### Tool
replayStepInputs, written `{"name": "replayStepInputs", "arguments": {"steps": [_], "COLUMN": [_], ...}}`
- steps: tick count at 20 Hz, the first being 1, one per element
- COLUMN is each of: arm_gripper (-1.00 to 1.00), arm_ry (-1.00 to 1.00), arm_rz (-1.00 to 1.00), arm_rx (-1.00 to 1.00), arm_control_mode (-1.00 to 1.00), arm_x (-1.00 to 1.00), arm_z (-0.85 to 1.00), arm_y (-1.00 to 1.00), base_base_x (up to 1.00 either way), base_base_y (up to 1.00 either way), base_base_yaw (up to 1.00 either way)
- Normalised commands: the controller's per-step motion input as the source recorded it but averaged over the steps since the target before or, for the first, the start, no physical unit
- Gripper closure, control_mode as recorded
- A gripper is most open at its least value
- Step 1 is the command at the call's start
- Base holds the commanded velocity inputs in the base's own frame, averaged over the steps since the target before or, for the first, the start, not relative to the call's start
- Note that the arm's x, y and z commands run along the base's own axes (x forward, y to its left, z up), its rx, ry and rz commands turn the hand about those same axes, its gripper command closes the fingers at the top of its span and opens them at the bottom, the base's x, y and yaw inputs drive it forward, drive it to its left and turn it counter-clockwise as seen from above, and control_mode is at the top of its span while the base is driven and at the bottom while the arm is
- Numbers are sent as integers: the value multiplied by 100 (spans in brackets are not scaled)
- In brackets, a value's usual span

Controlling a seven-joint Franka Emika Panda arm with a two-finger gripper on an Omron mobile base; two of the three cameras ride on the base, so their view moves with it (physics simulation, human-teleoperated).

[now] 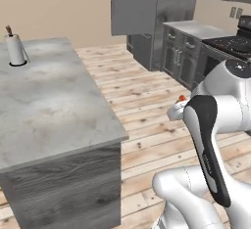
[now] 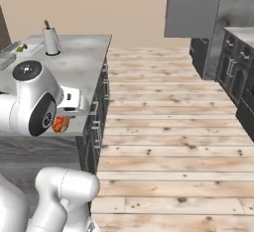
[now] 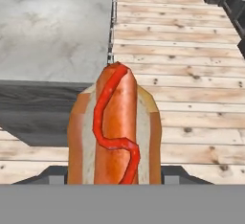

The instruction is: Place the cold items (broccoli and mushroom) from the fridge in one tupperware on the dining counter. Place the warm items (hot dog and kebab skewer) in the stove area in another tupperware.

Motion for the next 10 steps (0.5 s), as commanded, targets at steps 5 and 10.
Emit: {"name": "replayStepInputs", "arguments": {"steps": [5, 10], "arm_gripper": [100, 100], "arm_ry": [0, 0], "arm_rz": [0, 0], "arm_rx": [0, 0], "arm_control_mode": [100, 100], "arm_x": [0, 0], "arm_z": [0, 0], "arm_y": [0, 0], "base_base_x": [10, 18], "base_base_y": [100, 100], "base_base_yaw": [-13, -16]}}
